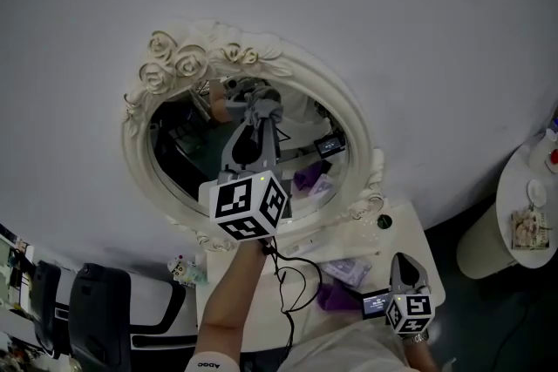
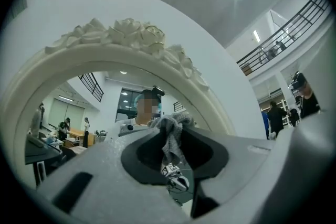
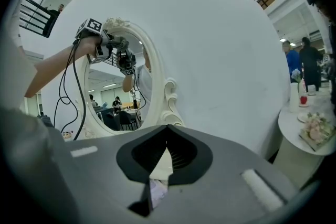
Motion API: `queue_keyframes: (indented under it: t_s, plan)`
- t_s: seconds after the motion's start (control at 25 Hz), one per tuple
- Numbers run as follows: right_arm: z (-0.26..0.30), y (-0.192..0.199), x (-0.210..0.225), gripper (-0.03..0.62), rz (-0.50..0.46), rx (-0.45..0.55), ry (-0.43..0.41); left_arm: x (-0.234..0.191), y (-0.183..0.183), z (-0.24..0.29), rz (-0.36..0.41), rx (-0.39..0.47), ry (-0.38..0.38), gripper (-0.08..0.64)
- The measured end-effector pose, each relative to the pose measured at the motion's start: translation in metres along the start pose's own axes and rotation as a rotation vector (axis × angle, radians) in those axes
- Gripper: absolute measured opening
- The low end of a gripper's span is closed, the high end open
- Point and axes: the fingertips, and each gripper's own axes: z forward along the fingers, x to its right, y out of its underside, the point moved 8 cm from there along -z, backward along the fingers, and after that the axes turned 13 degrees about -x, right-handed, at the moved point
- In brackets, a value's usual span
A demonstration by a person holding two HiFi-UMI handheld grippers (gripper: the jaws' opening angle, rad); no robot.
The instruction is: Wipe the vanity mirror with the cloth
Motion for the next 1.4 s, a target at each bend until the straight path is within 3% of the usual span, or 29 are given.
queue_keyframes:
  t_s: [0.28,0.44,0.76,0.88,1.4]
  plan:
    - [0.021,-0.003,-0.033,0.008,-0.068,-0.027,-0.091,-0.075,-0.002,-0.046,0.012,0.003,-0.178,0.075]
    - [0.033,-0.01,-0.054,0.008,-0.112,-0.02,-0.145,-0.117,0.001,-0.069,0.091,-0.004,-0.324,0.077]
    - [0.039,-0.019,-0.062,0.008,-0.132,-0.01,-0.182,-0.173,0.013,-0.1,0.065,-0.027,-0.5,0.077]
    - [0.036,-0.017,-0.053,0.008,-0.119,-0.019,-0.171,-0.16,0.018,-0.102,0.041,-0.026,-0.472,0.077]
    - [0.018,-0.009,-0.016,0.008,-0.061,-0.015,-0.098,-0.011,0.04,-0.018,0.003,-0.021,-0.099,0.077]
